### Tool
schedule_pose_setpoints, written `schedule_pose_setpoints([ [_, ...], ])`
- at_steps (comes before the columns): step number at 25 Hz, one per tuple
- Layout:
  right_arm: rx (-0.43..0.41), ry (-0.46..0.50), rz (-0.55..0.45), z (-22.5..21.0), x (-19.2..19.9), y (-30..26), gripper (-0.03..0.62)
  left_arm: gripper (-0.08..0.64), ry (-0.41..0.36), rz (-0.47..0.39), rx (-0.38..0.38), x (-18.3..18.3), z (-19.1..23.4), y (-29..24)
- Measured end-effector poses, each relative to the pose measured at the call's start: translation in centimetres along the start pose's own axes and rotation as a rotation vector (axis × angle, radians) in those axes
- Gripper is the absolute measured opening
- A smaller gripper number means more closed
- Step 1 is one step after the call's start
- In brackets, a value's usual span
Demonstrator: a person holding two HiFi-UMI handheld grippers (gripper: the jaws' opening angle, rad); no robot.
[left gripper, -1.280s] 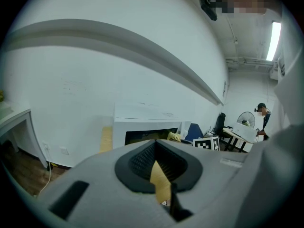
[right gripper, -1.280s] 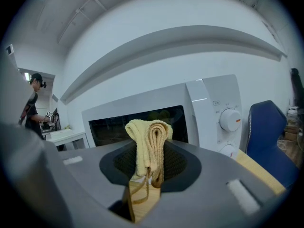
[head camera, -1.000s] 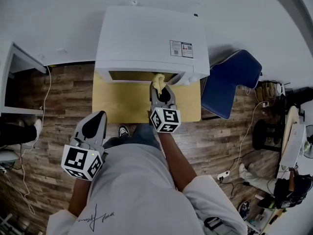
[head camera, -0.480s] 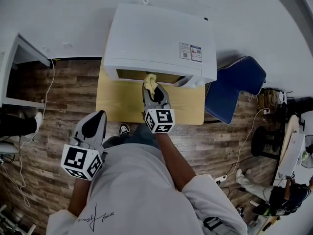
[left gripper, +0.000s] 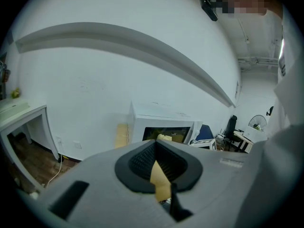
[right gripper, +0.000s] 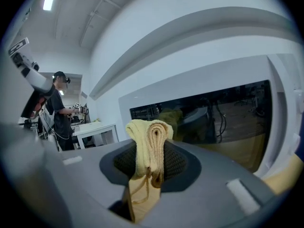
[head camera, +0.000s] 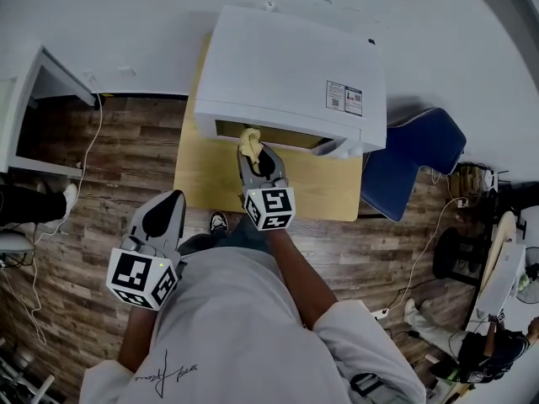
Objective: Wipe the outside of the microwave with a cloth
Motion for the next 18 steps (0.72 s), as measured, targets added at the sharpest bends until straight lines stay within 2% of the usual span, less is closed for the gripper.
schedule_pose_setpoints([
  [11, -0.157, 0.045, 0.012, 4.9, 0.1, -3.8, 0.118, -0.008, 0.021, -0.012, -0.076, 0.2, 1.7, 1.7],
  [18, -0.176, 0.037, 0.024, 6.5, 0.3, -4.9, 0.118, -0.008, 0.042, -0.021, -0.112, 0.4, 2.4, 2.9],
])
Point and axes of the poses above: the fingertips, and each gripper's own axes: y backward along the fingers, z to its left, x out of its underside, the point moved 6 cm from there along y, backward along the fingers, and after that the axes turned 4 degrees about y, right-handed, at the moved point
